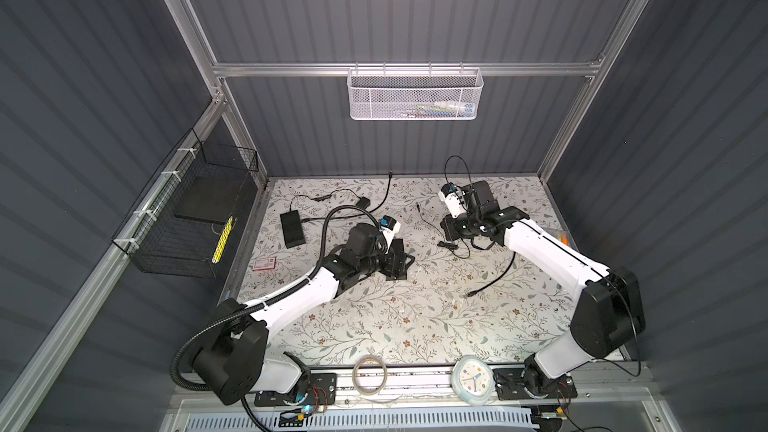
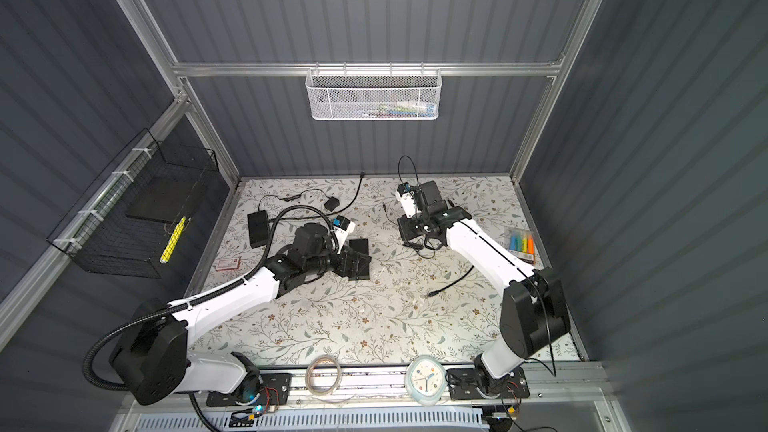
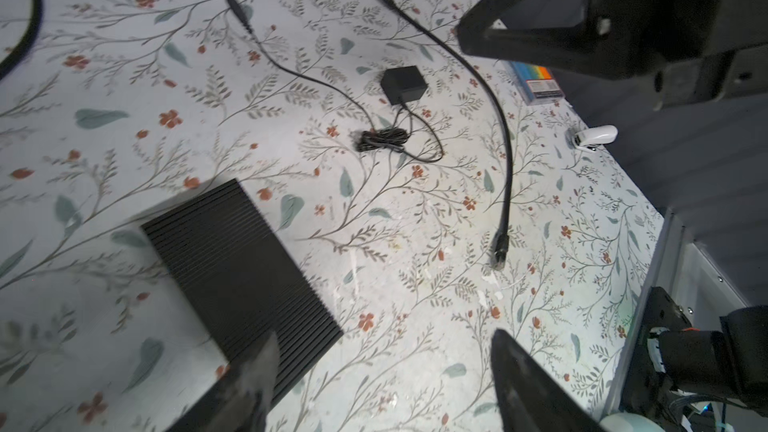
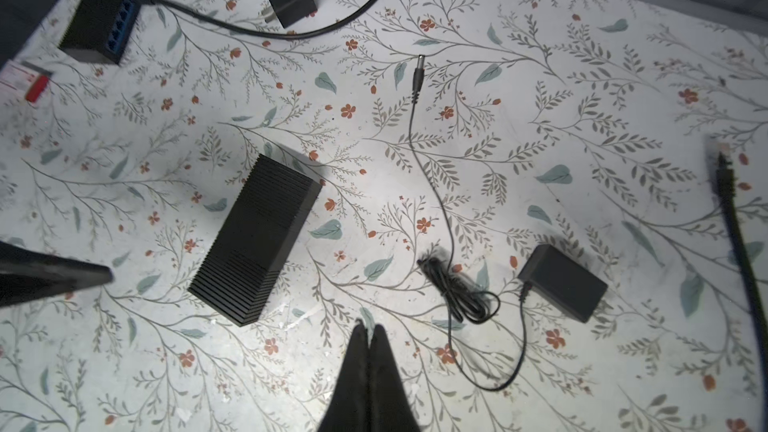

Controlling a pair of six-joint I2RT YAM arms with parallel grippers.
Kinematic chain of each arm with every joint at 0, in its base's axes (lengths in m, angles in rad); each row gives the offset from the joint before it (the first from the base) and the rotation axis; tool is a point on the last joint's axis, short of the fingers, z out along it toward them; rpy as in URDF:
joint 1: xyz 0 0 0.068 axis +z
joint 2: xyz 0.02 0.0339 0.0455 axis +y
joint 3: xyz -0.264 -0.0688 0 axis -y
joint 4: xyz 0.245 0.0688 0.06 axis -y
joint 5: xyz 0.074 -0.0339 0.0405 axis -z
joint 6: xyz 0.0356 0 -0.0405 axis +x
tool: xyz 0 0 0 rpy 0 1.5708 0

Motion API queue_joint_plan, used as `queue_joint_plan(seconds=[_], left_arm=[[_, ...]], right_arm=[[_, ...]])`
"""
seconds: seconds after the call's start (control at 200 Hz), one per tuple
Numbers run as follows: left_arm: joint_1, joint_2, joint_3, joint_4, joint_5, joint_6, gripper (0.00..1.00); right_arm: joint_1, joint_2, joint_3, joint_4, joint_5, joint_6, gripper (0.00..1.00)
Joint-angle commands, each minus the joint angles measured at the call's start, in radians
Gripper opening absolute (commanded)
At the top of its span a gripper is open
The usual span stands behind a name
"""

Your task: Insert the plug into the switch port

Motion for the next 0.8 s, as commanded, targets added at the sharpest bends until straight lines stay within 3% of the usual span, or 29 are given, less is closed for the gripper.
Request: queue_joint_plan(seconds=[0.0,0.08,0.21,0.365,0.495,0.79], left_arm=[[-0.028,0.064,0.03,0.125,-0.024,-0.022,0.8],[-0.026,0.054,0.021,0.134,-0.041,-0.022,0.78],[-0.022,-0.038,0.001,0.084,-0.16,0.01,0.76],[0.041,-0.108,-0.014,0.019,-0.132,-0.013,0.76],[0.072,-0.167,-0.04,-0.027,-0.13,-0.028,0.75],[0.124,-0.209,-0.033,-0.1,-0.12,-0.01,0.74]], right_arm=[[-0.001,-0.034,-0.023,0.086,-0.021,0.103,0.03],[0.001,0.013,0.014,-0.014,0.037,0.051,0.11],[0.001,0.155,0.107,-0.138,0.131,-0.056,0.26],[-0.009,0.401,0.325,-0.279,0.27,-0.123,0.4],[-0.033,0.564,0.486,-0.383,0.275,-0.1,0.42],[-0.035,0.718,0.596,-0.431,0.265,-0.073,0.4]])
